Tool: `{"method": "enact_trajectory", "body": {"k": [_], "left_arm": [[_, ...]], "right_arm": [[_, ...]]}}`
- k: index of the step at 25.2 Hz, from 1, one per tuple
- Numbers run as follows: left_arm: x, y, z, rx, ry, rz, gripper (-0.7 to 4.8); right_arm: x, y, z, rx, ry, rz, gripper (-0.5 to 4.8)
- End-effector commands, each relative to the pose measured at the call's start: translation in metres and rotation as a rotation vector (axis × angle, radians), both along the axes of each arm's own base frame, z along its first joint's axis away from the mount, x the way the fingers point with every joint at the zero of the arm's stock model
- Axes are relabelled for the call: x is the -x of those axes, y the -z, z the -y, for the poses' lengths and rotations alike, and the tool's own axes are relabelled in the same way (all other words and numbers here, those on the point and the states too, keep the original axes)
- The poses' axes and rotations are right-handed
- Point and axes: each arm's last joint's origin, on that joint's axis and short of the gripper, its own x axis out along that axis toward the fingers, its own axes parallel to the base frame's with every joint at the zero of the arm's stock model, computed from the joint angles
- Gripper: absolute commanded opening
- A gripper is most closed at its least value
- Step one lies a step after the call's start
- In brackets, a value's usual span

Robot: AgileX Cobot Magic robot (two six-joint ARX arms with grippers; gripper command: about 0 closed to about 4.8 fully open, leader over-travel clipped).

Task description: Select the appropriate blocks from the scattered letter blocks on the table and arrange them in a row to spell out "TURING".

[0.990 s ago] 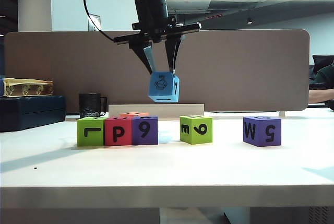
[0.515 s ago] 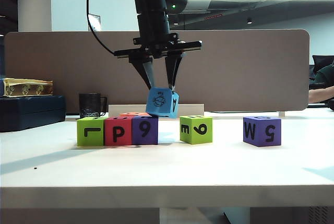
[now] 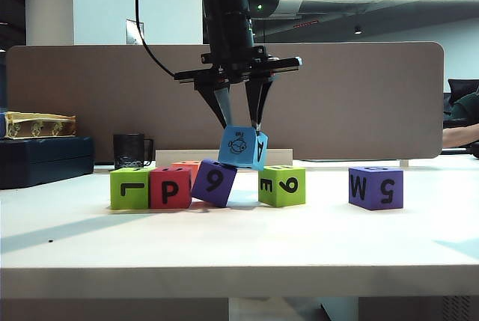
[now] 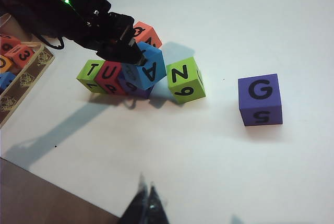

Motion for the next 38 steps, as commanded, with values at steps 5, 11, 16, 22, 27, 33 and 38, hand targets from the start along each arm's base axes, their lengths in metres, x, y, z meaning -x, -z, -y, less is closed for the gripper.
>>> {"method": "enact_trajectory", "body": {"k": [5, 11, 16, 22, 27, 33, 38], "left_arm": [[0.009, -0.029, -0.011, -0.038, -0.025, 0.082, 1.42], [0.020, -0.030, 0.002, 0.013, 0.025, 0.045, 1.15], [0.025, -0.028, 0.009, 0.014, 0.045, 0.041, 0.83], [0.025, -0.028, 0.009, 0.017, 0.046, 0.037, 0.83], [0.025, -0.027, 0.010, 0.034, 0.054, 0.021, 0.84], [0.025, -0.027, 0.009, 0.031, 0.052, 0.024, 0.84], [0.020, -0.022, 0.007, 0.024, 0.045, 0.013, 1.59]], "right_arm": [[0.001, -0.001, 0.000, 0.001, -0.006, -0.005, 0.00], [0.001, -0.001, 0.000, 0.001, -0.006, -0.005, 0.00], [0.001, -0.001, 0.000, 0.001, -0.006, -0.005, 0.00], [0.001, 0.000, 0.000, 0.002, -0.006, -0.014, 0.00], [0.002, 0.001, 0.000, 0.003, -0.005, -0.021, 0.00], [0.002, 0.001, 0.000, 0.003, -0.005, -0.021, 0.00], [0.002, 0.001, 0.000, 0.003, -0.005, -0.022, 0.00]]}}
